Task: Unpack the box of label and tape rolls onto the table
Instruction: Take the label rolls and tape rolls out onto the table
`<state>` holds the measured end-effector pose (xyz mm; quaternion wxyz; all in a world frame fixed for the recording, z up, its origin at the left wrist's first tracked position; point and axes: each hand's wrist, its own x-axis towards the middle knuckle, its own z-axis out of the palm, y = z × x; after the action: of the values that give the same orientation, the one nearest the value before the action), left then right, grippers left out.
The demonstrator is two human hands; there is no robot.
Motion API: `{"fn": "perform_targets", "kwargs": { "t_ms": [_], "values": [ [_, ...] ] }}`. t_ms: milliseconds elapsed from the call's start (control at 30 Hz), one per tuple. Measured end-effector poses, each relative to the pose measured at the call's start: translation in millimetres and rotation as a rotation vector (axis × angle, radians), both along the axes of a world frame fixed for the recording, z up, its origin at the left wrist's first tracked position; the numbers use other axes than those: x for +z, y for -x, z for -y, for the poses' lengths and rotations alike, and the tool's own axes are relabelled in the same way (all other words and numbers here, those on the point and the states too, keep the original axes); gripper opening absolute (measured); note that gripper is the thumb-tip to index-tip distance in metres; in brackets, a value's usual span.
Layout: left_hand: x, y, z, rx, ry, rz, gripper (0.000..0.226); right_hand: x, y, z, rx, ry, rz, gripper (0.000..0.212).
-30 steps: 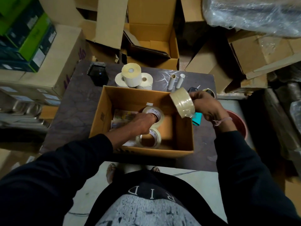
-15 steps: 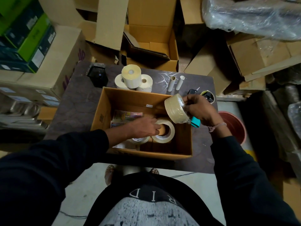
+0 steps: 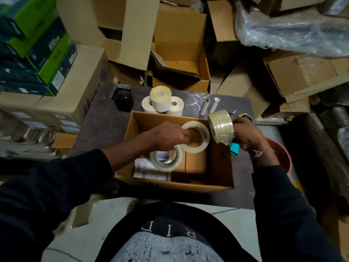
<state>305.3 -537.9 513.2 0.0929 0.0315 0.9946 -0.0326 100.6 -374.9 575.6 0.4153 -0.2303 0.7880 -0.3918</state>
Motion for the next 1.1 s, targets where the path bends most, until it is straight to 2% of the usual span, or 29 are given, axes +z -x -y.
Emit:
{"fn": "perform_targets", "kwargs": {
  "t_ms": [233, 433, 533, 700, 867, 1000, 1100],
  "values": [
    [55.9, -26.7, 31.9, 0.2, -0.244, -0.034, 0.051, 21.4, -10.2, 5.7, -0.088, 0.074, -0.017, 0.01],
    [87.8, -68.9, 71.7, 0.369, -0.25, -0.208, 0.055, 34.5, -42.8, 42.3, -0.046, 0.049, -0.023, 0.01],
    [90.0, -92.2, 90.6, 0.478, -0.262, -0.236, 0.057, 32.8, -64.2, 65.3, -0.028, 0.092, 0.02, 0.014],
    [76.8, -140.6, 121.3, 0.656, -0.344, -0.302, 0.064, 21.3, -98.0, 110.6, 0.051, 0.12, 0.007, 0.014],
    [57.9, -186.0, 148.6, 0.806, -0.34, -0.293, 0.055, 17.5, -141.3, 157.7, 0.118, 0.143, -0.001, 0.012],
    [28.6, -214.1, 167.9, 0.908, -0.303, -0.198, 0.056, 5.1, -176.3, 194.4, 0.147, 0.211, 0.051, 0.013],
    [-1.3, -227.1, 175.2, 0.981, -0.356, -0.116, 0.063, -7.5, -201.4, 217.5, 0.189, 0.222, 0.04, 0.016]
  ]
}}
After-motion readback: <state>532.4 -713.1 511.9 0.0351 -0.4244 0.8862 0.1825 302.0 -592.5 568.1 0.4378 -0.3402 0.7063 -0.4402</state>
